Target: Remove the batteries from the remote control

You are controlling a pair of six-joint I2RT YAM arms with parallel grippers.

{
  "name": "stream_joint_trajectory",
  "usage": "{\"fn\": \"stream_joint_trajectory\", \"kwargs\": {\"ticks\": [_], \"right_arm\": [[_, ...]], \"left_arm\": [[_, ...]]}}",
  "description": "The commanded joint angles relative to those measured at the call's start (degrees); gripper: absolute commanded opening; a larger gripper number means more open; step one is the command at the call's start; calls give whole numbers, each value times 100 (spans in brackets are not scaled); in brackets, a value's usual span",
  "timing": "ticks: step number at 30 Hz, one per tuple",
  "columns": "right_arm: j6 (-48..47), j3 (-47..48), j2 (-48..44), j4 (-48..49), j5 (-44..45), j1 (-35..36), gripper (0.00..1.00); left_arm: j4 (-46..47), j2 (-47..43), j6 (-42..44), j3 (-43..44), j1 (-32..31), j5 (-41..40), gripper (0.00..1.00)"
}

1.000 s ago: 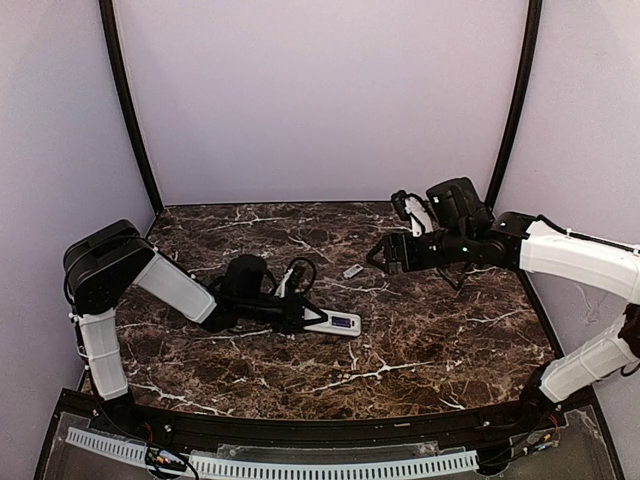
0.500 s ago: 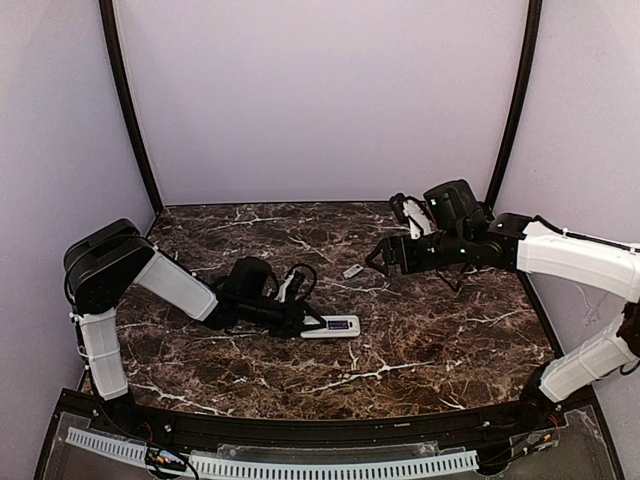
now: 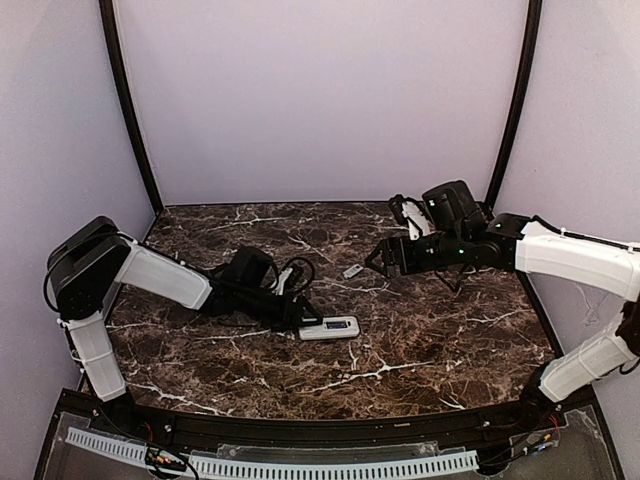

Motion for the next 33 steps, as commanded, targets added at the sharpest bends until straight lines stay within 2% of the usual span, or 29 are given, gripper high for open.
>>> {"fn": "stream_joint_trajectory", "kwargs": {"ticks": [1, 8, 17, 27, 33], "right_arm": [[7, -76, 6, 42, 25, -27, 83], [14, -66, -11, 40, -2, -20, 83], [25, -119, -127, -8, 54, -22, 83], [-15, -104, -117, -41, 129, -21, 83], [-86, -73, -110, -83, 229, -20, 84]], "left_arm": [[-785, -393, 507, 259, -34, -391, 64], [-1168, -453, 797, 604, -26, -631, 65], [-1672, -133, 1082, 1546, -34, -722, 65], [-2769, -347, 1768, 2029, -33, -1848, 66], [-3319, -1111, 2441, 1743, -30, -2832, 67]]}}
